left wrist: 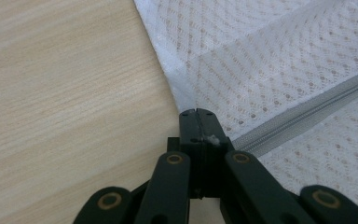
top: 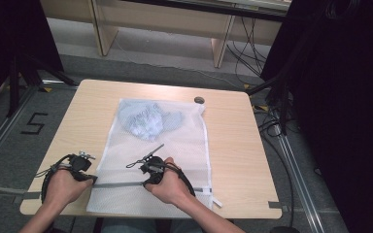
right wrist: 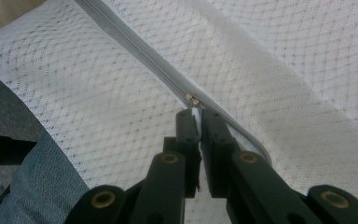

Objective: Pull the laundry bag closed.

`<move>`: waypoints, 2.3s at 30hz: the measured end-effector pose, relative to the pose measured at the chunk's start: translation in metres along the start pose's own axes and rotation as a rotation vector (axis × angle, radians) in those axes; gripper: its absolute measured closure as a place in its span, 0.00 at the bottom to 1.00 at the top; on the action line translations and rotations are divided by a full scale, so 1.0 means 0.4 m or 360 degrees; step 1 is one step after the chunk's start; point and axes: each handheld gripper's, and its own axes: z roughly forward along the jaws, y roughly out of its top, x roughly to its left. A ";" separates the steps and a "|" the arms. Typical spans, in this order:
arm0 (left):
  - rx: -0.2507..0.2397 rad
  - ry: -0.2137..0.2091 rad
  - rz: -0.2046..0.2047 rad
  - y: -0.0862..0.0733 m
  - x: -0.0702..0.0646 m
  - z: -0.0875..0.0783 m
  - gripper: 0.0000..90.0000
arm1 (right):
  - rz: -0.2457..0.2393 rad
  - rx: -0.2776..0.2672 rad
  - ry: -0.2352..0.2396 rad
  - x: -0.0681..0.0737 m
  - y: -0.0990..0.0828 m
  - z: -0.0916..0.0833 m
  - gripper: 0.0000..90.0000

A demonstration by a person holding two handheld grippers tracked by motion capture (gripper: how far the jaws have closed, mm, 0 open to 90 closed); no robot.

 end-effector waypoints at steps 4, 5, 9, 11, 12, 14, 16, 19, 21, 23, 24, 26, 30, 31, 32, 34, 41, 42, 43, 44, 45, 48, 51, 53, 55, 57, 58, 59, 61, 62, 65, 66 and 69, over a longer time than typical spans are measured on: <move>0.0013 0.0009 0.0044 0.002 0.003 -0.001 1.00 | -0.0032 0.0000 -0.0009 -0.001 -0.001 0.001 0.97; 0.0027 0.0015 0.0066 0.004 0.005 -0.003 1.00 | -0.0035 0.0011 -0.0019 0.000 0.000 0.001 0.97; 0.0003 0.0002 0.0010 0.001 0.001 0.000 1.00 | -0.0068 0.0043 -0.0059 0.006 -0.003 0.003 0.97; 0.0004 0.0002 0.0008 0.001 0.000 0.000 1.00 | -0.0065 0.0044 -0.0045 0.006 -0.003 0.001 0.97; 0.0011 0.0006 0.0027 0.002 0.002 -0.001 1.00 | -0.0057 0.0038 -0.0043 0.005 -0.003 0.001 0.97; 0.0016 0.0006 0.0052 0.002 0.004 -0.002 1.00 | -0.0052 0.0035 -0.0041 0.002 -0.003 -0.001 0.97; 0.0018 0.0013 0.0056 0.003 0.003 -0.002 1.00 | -0.0054 0.0034 -0.0048 -0.001 -0.004 -0.002 0.97; 0.0023 0.0012 0.0048 0.004 0.003 -0.002 1.00 | -0.0045 0.0037 -0.0052 -0.007 -0.007 -0.003 0.97; 0.0023 0.0013 0.0047 0.004 0.002 -0.002 1.00 | -0.0044 0.0041 -0.0045 -0.009 -0.010 -0.003 0.97; 0.0009 0.0013 0.0037 0.004 0.000 0.000 1.00 | -0.0031 0.0039 -0.0052 -0.008 -0.013 -0.002 0.97; 0.0010 0.0013 0.0034 0.005 0.000 0.000 1.00 | -0.0038 0.0047 -0.0041 -0.010 -0.013 -0.004 0.97; 0.0024 0.0016 0.0054 0.006 0.002 -0.001 1.00 | -0.0041 0.0041 -0.0049 -0.012 -0.014 -0.006 0.97; 0.0016 0.0008 0.0031 0.007 0.001 0.000 1.00 | -0.0044 0.0061 -0.0041 -0.019 -0.017 -0.006 0.97; 0.0019 0.0009 0.0035 0.007 0.001 0.000 1.00 | -0.0039 0.0062 -0.0040 -0.020 -0.017 -0.006 0.97; 0.0030 0.0014 0.0052 0.007 0.003 -0.001 1.00 | -0.0038 0.0063 -0.0035 -0.020 -0.017 -0.007 0.97; 0.0010 0.0021 0.0041 0.006 0.001 0.001 1.00 | -0.0005 0.0072 -0.0034 -0.014 -0.018 -0.009 0.97; 0.0044 0.0021 0.0058 0.007 -0.001 -0.002 1.00 | -0.0046 0.0084 -0.0037 -0.016 -0.015 -0.012 0.97; 0.0044 0.0017 0.0028 0.006 -0.004 -0.002 1.00 | -0.0045 0.0089 -0.0034 -0.017 -0.015 -0.011 0.97; 0.0044 0.0013 0.0024 0.006 -0.004 -0.002 1.00 | -0.0052 0.0079 -0.0036 -0.019 -0.015 -0.011 0.97; 0.0047 0.0011 0.0033 0.006 -0.002 -0.002 1.00 | -0.0051 0.0082 -0.0037 -0.020 -0.015 -0.012 0.97; 0.0025 0.0019 0.0065 0.007 0.001 -0.001 1.00 | -0.0053 0.0082 -0.0046 -0.020 -0.015 -0.012 0.97; 0.0022 0.0010 0.0064 0.006 0.004 0.000 1.00 | -0.0027 0.0068 -0.0038 -0.024 -0.017 -0.019 0.97; 0.0055 0.0022 0.0066 0.008 0.000 -0.003 1.00 | -0.0011 0.0056 -0.0028 -0.027 -0.023 -0.021 0.97; 0.0040 0.0017 0.0044 0.007 -0.003 -0.001 1.00 | 0.0010 0.0064 -0.0027 -0.028 -0.027 -0.022 0.97; 0.0031 0.0017 0.0047 0.008 -0.003 0.000 1.00 | 0.0001 0.0072 -0.0036 -0.031 -0.028 -0.023 0.97; 0.0023 0.0018 0.0042 0.007 -0.004 0.001 1.00 | -0.0009 0.0071 -0.0022 -0.034 -0.029 -0.024 0.97; 0.0023 0.0018 0.0044 0.007 -0.003 0.001 1.00 | -0.0008 0.0069 -0.0022 -0.036 -0.029 -0.024 0.97; 0.0034 0.0021 0.0056 0.007 -0.002 -0.001 1.00 | 0.0000 0.0066 -0.0024 -0.038 -0.030 -0.024 0.97; 0.0044 0.0019 0.0058 0.007 -0.002 -0.002 1.00 | -0.0002 0.0065 -0.0031 -0.040 -0.031 -0.024 0.97; 0.0025 0.0018 0.0039 0.007 -0.005 0.000 1.00 | 0.0017 0.0067 -0.0030 -0.038 -0.033 -0.023 0.97; 0.0049 0.0027 0.0084 0.009 -0.001 -0.002 1.00 | 0.0028 0.0068 -0.0016 -0.038 -0.035 -0.023 0.97; 0.0046 0.0030 0.0084 0.009 -0.001 -0.002 1.00 | 0.0027 0.0067 -0.0016 -0.038 -0.035 -0.023 0.97; 0.0043 0.0030 0.0080 0.009 -0.002 -0.001 1.00 | 0.0023 0.0067 -0.0017 -0.038 -0.034 -0.025 0.97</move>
